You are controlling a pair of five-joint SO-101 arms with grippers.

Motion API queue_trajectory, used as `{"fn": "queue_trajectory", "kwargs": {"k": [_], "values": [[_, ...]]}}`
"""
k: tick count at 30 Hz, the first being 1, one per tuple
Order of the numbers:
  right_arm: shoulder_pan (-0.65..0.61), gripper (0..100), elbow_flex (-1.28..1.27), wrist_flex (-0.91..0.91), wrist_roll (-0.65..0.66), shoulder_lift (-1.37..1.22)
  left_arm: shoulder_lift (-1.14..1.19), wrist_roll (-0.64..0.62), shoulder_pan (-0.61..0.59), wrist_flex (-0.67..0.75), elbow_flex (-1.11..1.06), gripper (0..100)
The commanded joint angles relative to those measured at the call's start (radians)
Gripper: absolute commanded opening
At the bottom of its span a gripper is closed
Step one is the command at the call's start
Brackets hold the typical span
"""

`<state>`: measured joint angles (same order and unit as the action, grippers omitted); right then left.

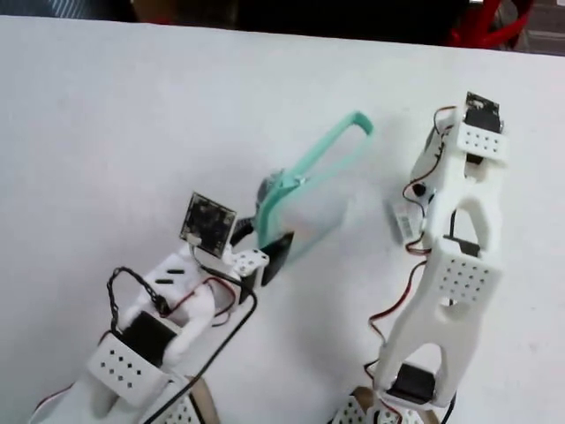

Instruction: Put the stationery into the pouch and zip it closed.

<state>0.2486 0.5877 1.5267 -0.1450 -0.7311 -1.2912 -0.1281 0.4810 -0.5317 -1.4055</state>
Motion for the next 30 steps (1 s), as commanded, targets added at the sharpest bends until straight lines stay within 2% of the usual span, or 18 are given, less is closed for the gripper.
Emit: {"fn": "queue_trajectory", "kwargs": {"k": [1, 8, 19, 24, 30], "values": [[0.025, 1.8, -0.058, -0.008, -0.025, 0.143, -0.002, -0.003, 0.007, 0.04, 0.006, 18], [-0.015, 1.8, -0.443, -0.185, -0.023, 0.45, -0.001, -0.003, 0.007, 0.035, 0.006, 18], [-0.03, 1.8, -1.2, -0.78, -0.028, 1.076, -0.002, -0.003, 0.002, 0.031, 0.006, 18], [-0.031, 1.8, -1.335, -0.881, -0.028, 1.208, -0.005, -0.003, 0.007, 0.037, -0.014, 18], [-0.042, 1.8, -1.344, -0.886, -0.028, 1.234, -0.005, -0.003, 0.008, 0.037, -0.015, 18]]}}
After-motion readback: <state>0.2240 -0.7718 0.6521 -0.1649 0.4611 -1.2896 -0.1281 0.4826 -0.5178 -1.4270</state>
